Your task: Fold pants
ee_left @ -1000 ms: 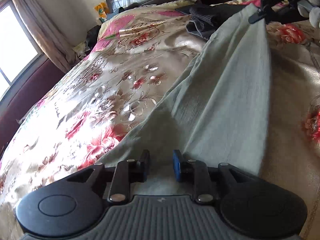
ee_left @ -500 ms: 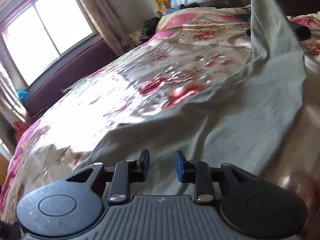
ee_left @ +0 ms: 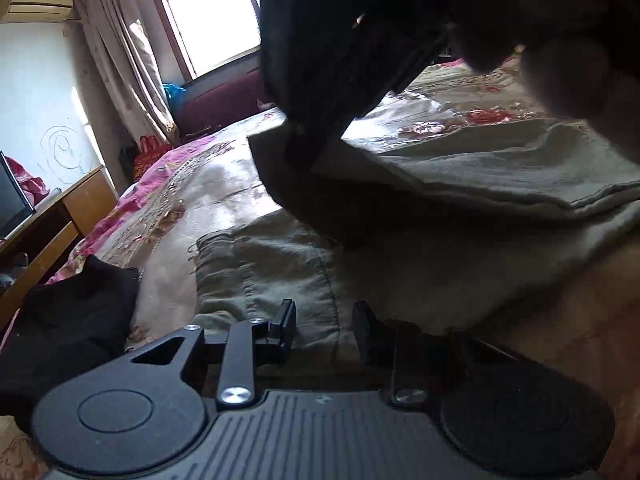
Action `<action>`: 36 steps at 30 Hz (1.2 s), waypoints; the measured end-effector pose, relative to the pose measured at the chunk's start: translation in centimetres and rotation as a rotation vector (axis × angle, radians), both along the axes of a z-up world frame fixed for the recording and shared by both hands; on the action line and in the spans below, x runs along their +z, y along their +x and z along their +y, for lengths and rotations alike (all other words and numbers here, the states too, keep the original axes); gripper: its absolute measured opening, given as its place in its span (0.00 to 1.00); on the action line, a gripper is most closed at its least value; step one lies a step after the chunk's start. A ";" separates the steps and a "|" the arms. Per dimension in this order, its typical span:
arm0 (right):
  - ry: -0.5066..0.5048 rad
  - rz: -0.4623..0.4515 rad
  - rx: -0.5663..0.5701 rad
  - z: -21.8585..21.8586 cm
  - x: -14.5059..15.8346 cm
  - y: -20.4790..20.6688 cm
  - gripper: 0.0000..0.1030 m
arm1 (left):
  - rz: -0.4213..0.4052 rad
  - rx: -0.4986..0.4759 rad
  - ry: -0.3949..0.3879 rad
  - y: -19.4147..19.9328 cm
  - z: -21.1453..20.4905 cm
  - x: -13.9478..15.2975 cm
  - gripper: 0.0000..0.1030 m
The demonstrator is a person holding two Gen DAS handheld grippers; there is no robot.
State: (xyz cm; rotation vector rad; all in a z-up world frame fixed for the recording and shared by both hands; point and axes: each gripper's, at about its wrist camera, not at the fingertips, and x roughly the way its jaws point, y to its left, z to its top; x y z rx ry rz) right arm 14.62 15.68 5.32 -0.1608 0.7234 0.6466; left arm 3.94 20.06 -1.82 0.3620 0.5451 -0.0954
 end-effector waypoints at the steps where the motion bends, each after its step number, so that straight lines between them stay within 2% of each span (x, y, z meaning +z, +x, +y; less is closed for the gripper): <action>1: -0.010 -0.017 0.022 1.0 0.0 -0.4 0.04 | -0.006 0.003 0.005 -0.3 0.2 0.0 0.46; 5: 0.000 -0.046 0.036 2.8 1.0 -1.0 0.04 | -0.009 -0.007 -0.022 -1.4 0.8 -0.4 0.46; 7: -0.028 -0.066 0.055 3.8 0.8 -1.0 0.04 | -0.011 -0.004 -0.045 -1.7 1.1 -0.5 0.46; 13: -0.123 -0.037 0.237 7.7 -2.4 -1.9 0.06 | 0.000 -0.014 -0.084 -2.9 2.3 0.4 0.47; 16: -0.172 -0.023 0.297 8.1 -3.8 -2.5 0.07 | 0.029 -0.011 -0.116 -3.6 3.2 0.5 0.47; 19: -0.143 0.012 0.308 7.4 -4.0 -2.8 0.14 | 0.050 -0.002 -0.104 -4.3 3.7 0.5 0.48; 20: -0.133 0.037 0.323 7.1 -3.8 -2.7 0.21 | 0.054 -0.002 -0.095 -4.5 3.8 0.6 0.48; 22: -0.089 0.071 0.341 6.3 -3.3 -2.8 0.21 | 0.063 0.002 -0.078 -5.1 4.1 0.7 0.48; 25: -0.066 0.066 0.372 4.8 -2.2 -3.7 0.21 | 0.070 0.025 -0.059 -5.8 5.1 1.5 0.48; 28: -0.054 0.065 0.360 2.2 -1.3 -4.4 0.21 | 0.053 0.062 -0.048 -6.1 6.4 2.8 0.48; 31: -0.024 0.069 0.294 -0.7 -0.7 -4.0 0.21 | -0.006 0.082 -0.030 -5.4 7.4 4.5 0.50; 32: -0.019 0.068 0.265 -1.5 -0.6 -3.7 0.22 | -0.026 0.086 -0.027 -4.6 7.6 4.9 0.54; 34: -0.021 0.060 0.204 -2.3 -0.7 -2.7 0.23 | -0.052 0.105 -0.017 -2.2 7.5 5.1 0.55; 36: -0.026 0.049 0.190 -2.5 -0.5 -2.1 0.23 | -0.042 0.115 -0.041 0.3 7.5 5.0 0.55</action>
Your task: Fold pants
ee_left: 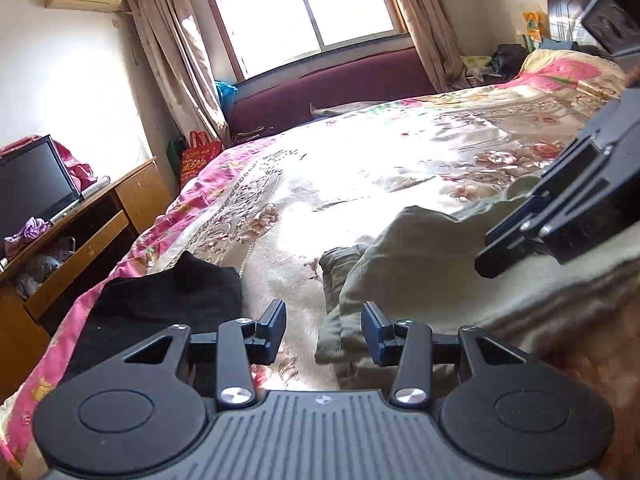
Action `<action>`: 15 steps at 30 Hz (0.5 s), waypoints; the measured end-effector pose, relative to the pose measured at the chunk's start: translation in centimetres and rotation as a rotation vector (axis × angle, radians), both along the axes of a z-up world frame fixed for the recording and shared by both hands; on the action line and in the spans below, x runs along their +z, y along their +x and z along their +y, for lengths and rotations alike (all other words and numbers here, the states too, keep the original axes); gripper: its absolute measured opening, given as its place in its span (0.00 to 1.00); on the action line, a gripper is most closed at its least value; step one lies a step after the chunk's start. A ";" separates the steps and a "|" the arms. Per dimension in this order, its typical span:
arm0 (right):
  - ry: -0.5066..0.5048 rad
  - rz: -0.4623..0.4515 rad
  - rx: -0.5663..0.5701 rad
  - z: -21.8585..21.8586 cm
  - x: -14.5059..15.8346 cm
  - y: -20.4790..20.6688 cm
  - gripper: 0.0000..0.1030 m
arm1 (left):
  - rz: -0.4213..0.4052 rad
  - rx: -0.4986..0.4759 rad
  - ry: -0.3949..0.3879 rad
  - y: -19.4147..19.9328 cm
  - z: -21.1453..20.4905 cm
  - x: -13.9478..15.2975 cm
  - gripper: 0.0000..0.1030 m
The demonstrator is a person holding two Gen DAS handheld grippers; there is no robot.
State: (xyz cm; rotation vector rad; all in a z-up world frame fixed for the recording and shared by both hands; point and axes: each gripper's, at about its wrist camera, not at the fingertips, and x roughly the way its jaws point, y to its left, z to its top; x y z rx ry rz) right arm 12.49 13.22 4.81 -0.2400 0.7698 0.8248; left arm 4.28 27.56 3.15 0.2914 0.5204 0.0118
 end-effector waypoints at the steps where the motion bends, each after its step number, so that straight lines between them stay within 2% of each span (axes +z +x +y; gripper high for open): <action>1: -0.011 -0.013 -0.006 0.0 0.1 0.3 0.23 | 0.007 -0.009 -0.033 1.3 0.0 -0.2 0.55; 2: -0.026 -0.023 -0.015 0.1 0.0 0.6 0.23 | 0.022 -0.008 -0.052 2.3 0.0 -0.4 0.55; 4: -0.044 -0.036 -0.026 0.4 0.0 1.7 0.23 | 0.082 -0.003 -0.037 4.0 -0.2 -1.8 0.55; 7: -0.025 -0.031 -0.078 0.8 -0.1 4.3 0.29 | 0.185 0.014 -0.008 3.1 -1.5 -4.0 0.54; 8: -0.008 -0.016 -0.085 0.9 -0.2 5.4 0.32 | 0.190 0.008 -0.003 2.6 -1.8 -4.5 0.54; 11: 0.041 0.080 -0.077 1.5 -0.9 8.7 0.34 | 0.135 -0.019 0.101 0.5 -3.4 -5.3 0.54; 12: 0.056 0.149 -0.050 1.8 -1.2 9.8 0.34 | 0.128 -0.021 0.122 0.3 -3.7 -5.3 0.54; 15: 0.090 0.288 0.022 2.2 -1.9 11.7 0.39 | 0.112 -0.032 0.127 0.0 -3.8 -4.9 0.54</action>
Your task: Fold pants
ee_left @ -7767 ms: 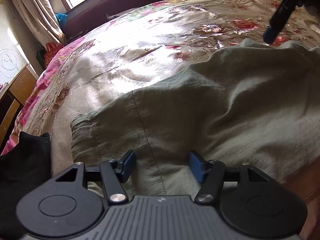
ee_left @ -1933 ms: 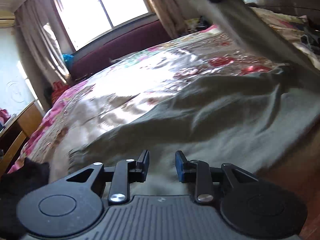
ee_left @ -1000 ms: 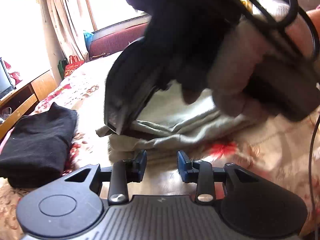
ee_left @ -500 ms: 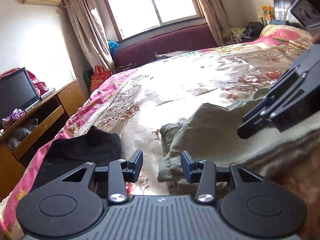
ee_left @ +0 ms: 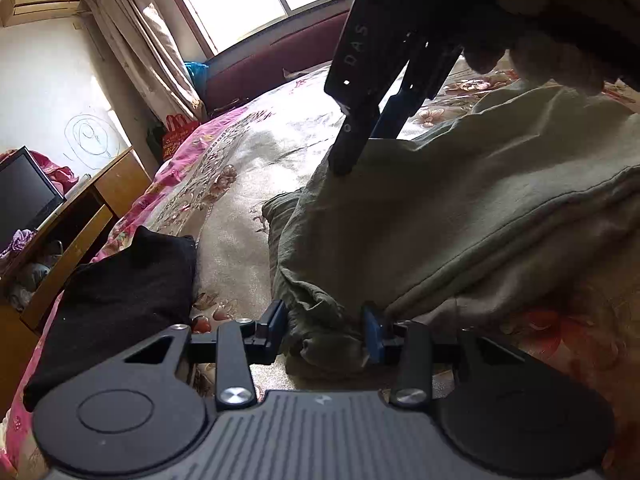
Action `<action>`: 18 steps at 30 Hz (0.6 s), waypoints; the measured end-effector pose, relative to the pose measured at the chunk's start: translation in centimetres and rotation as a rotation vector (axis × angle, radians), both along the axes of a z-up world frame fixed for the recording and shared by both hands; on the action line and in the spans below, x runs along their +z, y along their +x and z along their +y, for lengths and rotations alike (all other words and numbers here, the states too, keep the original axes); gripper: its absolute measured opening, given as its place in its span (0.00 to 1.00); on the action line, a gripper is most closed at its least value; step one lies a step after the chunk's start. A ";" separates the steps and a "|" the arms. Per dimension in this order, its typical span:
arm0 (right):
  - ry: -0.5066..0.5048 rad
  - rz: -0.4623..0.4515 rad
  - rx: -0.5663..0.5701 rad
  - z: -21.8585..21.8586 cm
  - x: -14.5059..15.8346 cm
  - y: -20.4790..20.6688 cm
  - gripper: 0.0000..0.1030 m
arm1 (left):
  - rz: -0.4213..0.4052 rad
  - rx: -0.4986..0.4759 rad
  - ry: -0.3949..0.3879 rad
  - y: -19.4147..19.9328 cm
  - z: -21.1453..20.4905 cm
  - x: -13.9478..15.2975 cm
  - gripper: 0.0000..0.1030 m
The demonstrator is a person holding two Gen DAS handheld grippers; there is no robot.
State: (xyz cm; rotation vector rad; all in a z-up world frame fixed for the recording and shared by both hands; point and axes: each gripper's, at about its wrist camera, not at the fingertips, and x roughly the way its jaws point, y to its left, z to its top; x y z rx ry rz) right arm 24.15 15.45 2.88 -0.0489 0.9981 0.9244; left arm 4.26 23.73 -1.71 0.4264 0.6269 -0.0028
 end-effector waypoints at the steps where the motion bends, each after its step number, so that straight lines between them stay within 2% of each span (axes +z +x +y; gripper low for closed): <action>1: 0.004 0.029 0.033 0.2 -0.1 0.4 0.40 | -0.002 -0.005 -0.008 0.3 0.2 0.1 0.54; 3: -0.016 0.084 0.100 1.0 -0.6 1.2 0.41 | -0.003 -0.004 -0.017 0.2 0.4 0.0 0.54; 5: -0.087 0.053 0.126 2.5 -1.2 1.2 0.43 | -0.005 0.003 -0.037 0.4 0.6 0.1 0.54; 6: -0.122 0.065 0.173 3.4 -1.7 1.2 0.43 | -0.005 0.006 -0.044 0.4 0.6 0.1 0.54; 7: -0.146 0.097 0.222 4.2 -2.2 1.0 0.38 | -0.004 0.009 -0.050 0.4 0.7 0.1 0.54; 8: -0.143 0.116 0.271 4.8 -2.3 0.5 0.33 | -0.004 0.010 -0.053 0.4 0.7 0.1 0.54; 9: -0.124 0.115 0.339 5.3 -2.1 -0.3 0.32 | -0.004 0.011 -0.053 0.3 0.7 0.0 0.54; 12: -0.064 0.068 0.463 5.8 -0.6 -2.5 0.26 | -0.008 0.012 -0.055 0.2 0.7 0.0 0.54; 15: 0.064 0.042 0.411 5.6 1.0 -2.1 0.26 | -0.009 0.011 -0.053 0.2 0.6 -0.2 0.54; 18: 0.076 -0.058 0.251 5.3 1.8 -0.4 0.27 | -0.003 0.010 -0.043 0.5 0.4 -0.3 0.55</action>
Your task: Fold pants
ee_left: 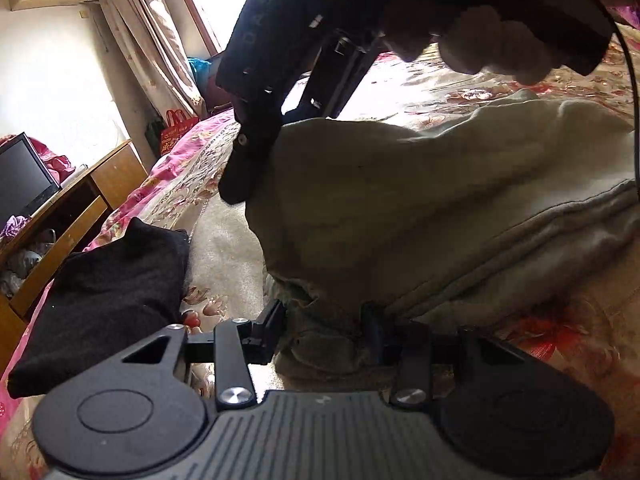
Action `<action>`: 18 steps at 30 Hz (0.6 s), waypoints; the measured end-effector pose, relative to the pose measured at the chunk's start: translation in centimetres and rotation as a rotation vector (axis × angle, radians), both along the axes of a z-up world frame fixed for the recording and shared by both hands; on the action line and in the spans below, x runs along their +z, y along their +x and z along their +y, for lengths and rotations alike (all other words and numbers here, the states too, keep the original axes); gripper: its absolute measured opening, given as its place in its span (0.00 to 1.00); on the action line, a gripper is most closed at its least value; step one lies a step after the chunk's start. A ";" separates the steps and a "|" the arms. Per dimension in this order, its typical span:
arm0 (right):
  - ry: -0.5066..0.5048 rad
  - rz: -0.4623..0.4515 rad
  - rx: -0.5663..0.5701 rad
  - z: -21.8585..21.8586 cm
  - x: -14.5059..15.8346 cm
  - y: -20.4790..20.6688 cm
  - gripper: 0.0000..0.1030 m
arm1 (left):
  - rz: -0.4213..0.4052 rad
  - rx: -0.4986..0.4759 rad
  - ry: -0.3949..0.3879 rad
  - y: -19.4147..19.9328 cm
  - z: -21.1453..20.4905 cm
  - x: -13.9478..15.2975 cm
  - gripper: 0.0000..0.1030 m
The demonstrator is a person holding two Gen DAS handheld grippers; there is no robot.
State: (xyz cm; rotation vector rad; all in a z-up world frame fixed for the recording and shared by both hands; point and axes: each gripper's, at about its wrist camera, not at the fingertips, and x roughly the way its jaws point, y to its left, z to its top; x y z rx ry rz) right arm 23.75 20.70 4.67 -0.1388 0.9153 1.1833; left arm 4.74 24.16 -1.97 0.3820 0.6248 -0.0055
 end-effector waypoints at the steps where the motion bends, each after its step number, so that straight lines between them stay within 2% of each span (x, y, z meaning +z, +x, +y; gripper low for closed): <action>1: -0.042 -0.064 -0.072 0.0 0.0 0.7 0.29 | 0.003 -0.001 0.007 0.0 0.0 0.0 0.55; 3: -0.080 -0.126 -0.151 -0.8 0.1 1.7 0.30 | 0.004 -0.001 0.016 -0.1 -0.1 0.2 0.55; 6: -0.051 -0.049 -0.150 -3.0 -0.1 2.5 0.29 | 0.005 -0.013 0.023 -0.3 0.0 0.3 0.56; 10: -0.117 0.023 -0.145 -4.3 -1.9 3.5 0.30 | -0.002 -0.020 0.040 -0.5 -0.2 0.2 0.56; 15: -0.082 0.156 -0.047 -5.5 -3.4 5.2 0.30 | -0.019 -0.017 0.053 -0.5 -0.6 0.0 0.56; 18: -0.109 0.181 0.056 -5.2 -4.4 5.8 0.34 | -0.026 -0.013 0.042 -0.7 -0.5 0.2 0.56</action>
